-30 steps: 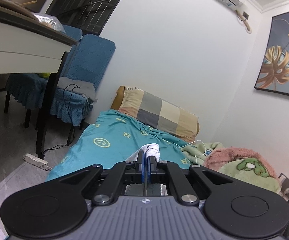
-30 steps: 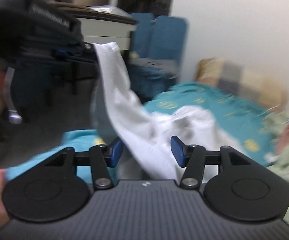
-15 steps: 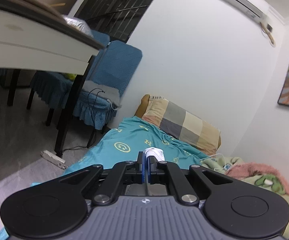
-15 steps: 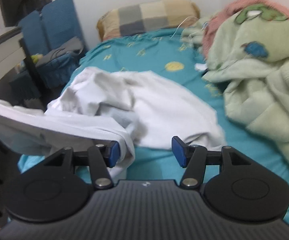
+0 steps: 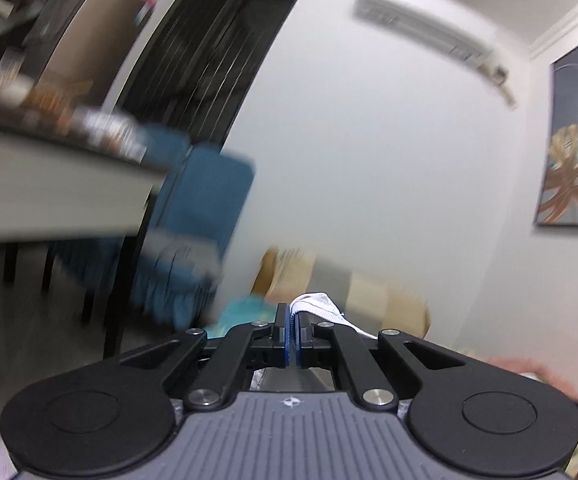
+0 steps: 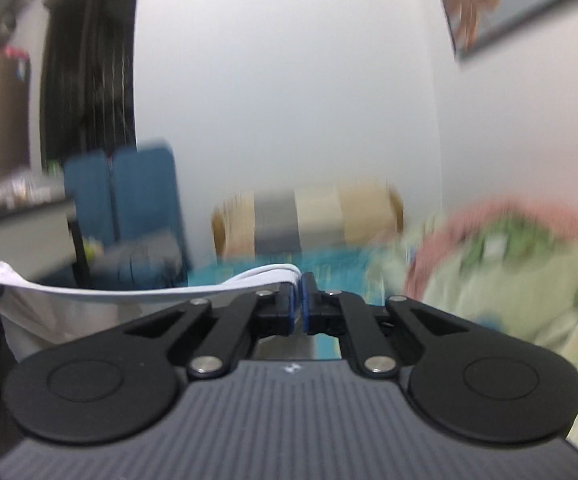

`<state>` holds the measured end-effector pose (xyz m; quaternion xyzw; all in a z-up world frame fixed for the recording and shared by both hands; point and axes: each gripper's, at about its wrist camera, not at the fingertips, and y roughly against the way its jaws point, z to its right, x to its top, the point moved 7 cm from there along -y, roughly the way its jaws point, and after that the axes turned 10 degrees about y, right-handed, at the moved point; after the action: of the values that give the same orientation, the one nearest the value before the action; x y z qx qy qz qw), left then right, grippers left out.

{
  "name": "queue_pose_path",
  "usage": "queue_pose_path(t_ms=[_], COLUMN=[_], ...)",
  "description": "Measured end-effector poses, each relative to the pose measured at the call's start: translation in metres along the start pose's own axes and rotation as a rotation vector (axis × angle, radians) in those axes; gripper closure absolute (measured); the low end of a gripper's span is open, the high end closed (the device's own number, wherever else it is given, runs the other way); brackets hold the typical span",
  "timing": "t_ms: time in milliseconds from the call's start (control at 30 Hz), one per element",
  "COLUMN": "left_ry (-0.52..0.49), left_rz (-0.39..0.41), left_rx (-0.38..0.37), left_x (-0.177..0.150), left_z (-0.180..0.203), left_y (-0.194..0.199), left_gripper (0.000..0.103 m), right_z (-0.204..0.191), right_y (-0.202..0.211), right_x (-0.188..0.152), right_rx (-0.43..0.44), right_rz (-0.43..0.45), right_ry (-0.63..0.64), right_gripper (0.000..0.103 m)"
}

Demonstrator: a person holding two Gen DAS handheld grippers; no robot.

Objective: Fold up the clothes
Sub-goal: 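Lift the T-shirt high with both grippers and shake it out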

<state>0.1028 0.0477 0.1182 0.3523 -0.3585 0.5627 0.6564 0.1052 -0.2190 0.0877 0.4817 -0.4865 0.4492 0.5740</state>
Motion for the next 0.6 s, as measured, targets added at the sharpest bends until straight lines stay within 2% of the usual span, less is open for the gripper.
queue_pose_path(t_ms=[200, 333, 500, 600], left_ry=[-0.101, -0.129, -0.159, -0.183], left_rz=[0.161, 0.215, 0.288, 0.317], left_rx=[-0.126, -0.197, -0.251, -0.271], left_x=[0.109, 0.177, 0.241, 0.266], left_z=[0.102, 0.163, 0.214, 0.235], left_y=[0.046, 0.090, 0.157, 0.189], left_gripper=[0.101, 0.101, 0.101, 0.101], right_z=[0.045, 0.078, 0.098, 0.102], right_y=[0.073, 0.135, 0.214, 0.244], right_x=[0.140, 0.225, 0.304, 0.332], right_rx=[-0.035, -0.021, 0.014, 0.029], right_rz=[0.230, 0.325, 0.421, 0.448], right_ry=[-0.023, -0.079, -0.084, -0.073], right_gripper=[0.097, 0.097, 0.097, 0.097])
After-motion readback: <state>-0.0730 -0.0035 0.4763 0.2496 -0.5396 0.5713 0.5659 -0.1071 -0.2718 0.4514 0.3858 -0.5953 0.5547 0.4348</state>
